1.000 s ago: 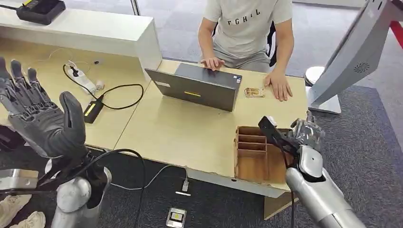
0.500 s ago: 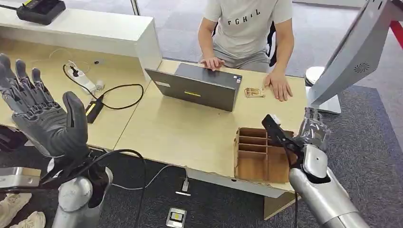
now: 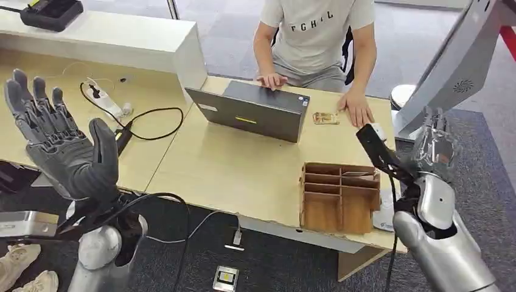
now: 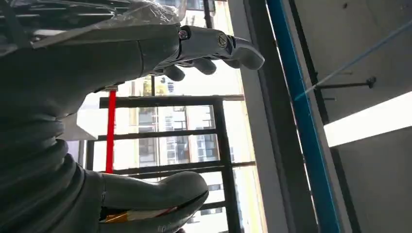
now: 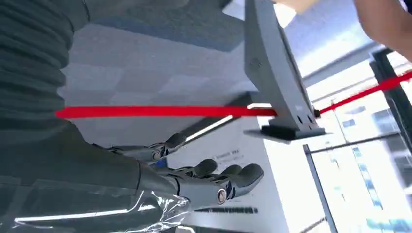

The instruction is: Pass the card to the sensor for recognition and then transmit it.

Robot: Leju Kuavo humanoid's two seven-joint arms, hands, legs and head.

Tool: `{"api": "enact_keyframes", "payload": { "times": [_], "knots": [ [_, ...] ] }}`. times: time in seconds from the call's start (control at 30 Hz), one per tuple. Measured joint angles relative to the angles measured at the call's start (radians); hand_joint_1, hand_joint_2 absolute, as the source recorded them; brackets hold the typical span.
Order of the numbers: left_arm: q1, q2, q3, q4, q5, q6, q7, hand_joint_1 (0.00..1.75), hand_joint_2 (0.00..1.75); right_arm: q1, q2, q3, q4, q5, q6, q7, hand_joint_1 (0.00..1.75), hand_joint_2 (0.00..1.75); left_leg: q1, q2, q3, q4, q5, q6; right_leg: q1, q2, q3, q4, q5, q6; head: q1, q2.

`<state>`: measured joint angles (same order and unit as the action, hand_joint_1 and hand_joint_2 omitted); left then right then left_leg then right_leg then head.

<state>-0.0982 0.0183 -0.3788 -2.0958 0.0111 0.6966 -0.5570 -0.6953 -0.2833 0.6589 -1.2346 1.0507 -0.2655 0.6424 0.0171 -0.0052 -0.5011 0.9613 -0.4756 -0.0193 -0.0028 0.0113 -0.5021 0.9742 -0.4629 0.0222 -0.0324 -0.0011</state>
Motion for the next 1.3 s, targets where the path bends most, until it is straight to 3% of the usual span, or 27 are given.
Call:
{"api": "enact_keyframes", "payload": {
  "times": [0.2, 0.5, 0.67, 0.97, 1.3],
  "knots": [
    [-0.003, 0.001, -0.001, 0.000, 0.007, 0.000, 0.000, 0.00, 1.75, 0.008, -0.037, -0.037, -0.204, 0.077, -0.032, 0.008, 0.00, 1.75, 0.000, 0.000, 0.000, 0.000, 0.000, 0.000, 0.000, 0.000, 0.000, 0.000, 0.000, 0.000, 0.001, 0.000],
    [-0.002, 0.008, 0.001, 0.000, 0.006, 0.000, 0.001, 0.00, 1.75, 0.093, -0.066, -0.036, -0.373, -0.005, 0.091, -0.024, 0.00, 1.75, 0.000, 0.000, -0.001, 0.000, 0.000, 0.000, 0.000, 0.000, 0.001, 0.000, 0.000, 0.000, 0.000, 0.000],
    [0.000, 0.011, 0.001, 0.000, 0.004, 0.000, 0.001, 0.00, 1.75, 0.122, -0.065, -0.015, -0.375, -0.019, 0.096, -0.040, 0.00, 1.75, 0.000, 0.000, -0.001, 0.000, 0.000, 0.000, 0.000, 0.000, 0.001, 0.000, 0.000, 0.000, 0.000, 0.000],
    [0.006, 0.014, 0.006, -0.004, 0.006, 0.000, 0.000, 0.00, 1.75, 0.134, -0.044, 0.038, -0.334, -0.070, 0.186, -0.104, 0.00, 1.75, 0.000, -0.001, -0.002, -0.001, 0.000, 0.000, 0.001, 0.000, 0.001, 0.001, 0.000, 0.000, 0.000, 0.000],
    [0.036, 0.014, 0.026, -0.029, -0.018, 0.000, 0.001, 0.00, 1.75, 0.095, 0.040, 0.119, -0.121, -0.099, 0.193, -0.151, 0.00, 1.75, 0.001, -0.001, -0.002, -0.001, 0.000, 0.000, 0.001, -0.001, 0.000, 0.001, 0.000, 0.000, 0.000, 0.000]
  ]
}}
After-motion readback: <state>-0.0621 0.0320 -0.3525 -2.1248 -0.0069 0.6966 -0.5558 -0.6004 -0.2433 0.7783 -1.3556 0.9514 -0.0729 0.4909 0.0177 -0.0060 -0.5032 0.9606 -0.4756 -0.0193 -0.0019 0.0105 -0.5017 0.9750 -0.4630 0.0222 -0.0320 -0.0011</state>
